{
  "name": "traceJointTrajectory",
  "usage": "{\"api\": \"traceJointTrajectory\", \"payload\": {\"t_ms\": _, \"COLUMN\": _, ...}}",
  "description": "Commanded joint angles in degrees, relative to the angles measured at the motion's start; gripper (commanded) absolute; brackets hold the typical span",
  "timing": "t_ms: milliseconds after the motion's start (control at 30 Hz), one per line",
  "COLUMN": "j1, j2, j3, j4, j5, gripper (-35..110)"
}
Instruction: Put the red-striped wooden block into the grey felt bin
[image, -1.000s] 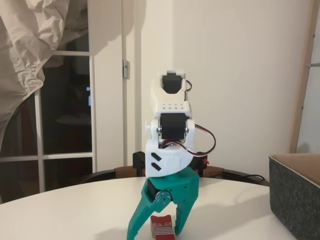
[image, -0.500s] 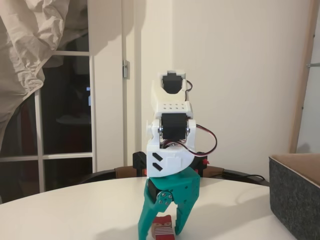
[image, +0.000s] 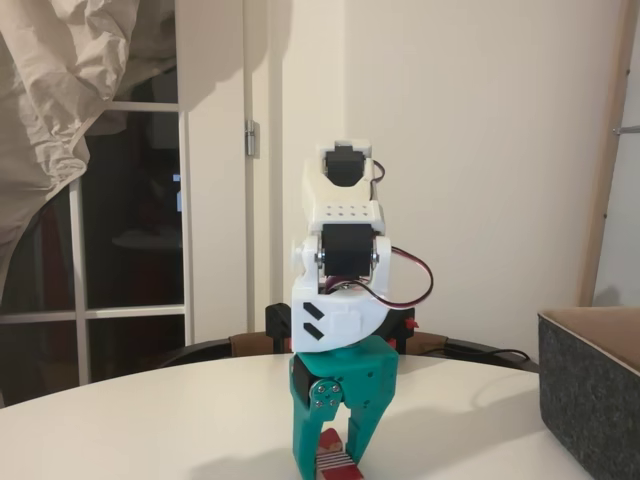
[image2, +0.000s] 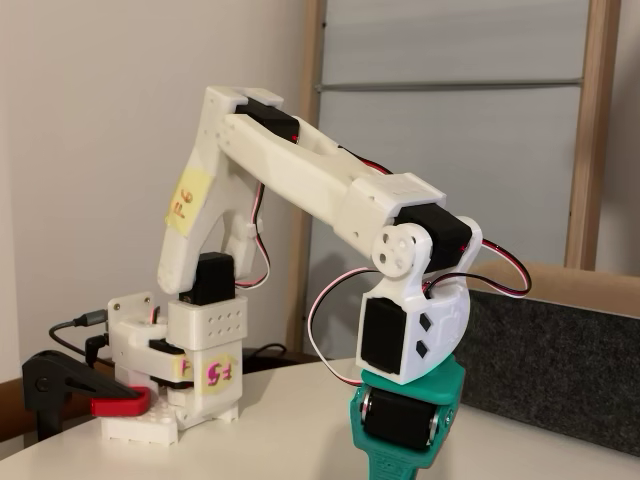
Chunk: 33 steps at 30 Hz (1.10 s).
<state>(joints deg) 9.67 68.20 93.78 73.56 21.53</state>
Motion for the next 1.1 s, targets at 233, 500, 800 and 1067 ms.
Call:
{"api": "traceJointTrajectory", "payload": {"t_ms": 233, "j1": 2.99, "j2": 2.29, "j3": -0.09, "j4": 0.00, "j5": 5.36, "gripper": 11}}
{"api": "traceJointTrajectory", "payload": {"t_ms": 500, "j1": 6.06, "j2": 8.61, "j3": 0.18, "j4": 0.09, "j5": 11.78, "gripper": 11}}
{"api": "traceJointTrajectory", "payload": {"t_ms": 800, "j1": 10.37, "j2": 17.93, "j3": 0.09, "j4": 0.00, "j5": 20.30, "gripper": 11}}
{"api": "traceJointTrajectory", "payload": {"t_ms": 1067, "j1": 14.06, "j2": 26.81, "j3": 0.00, "j4": 0.00, "j5": 26.46, "gripper": 13}}
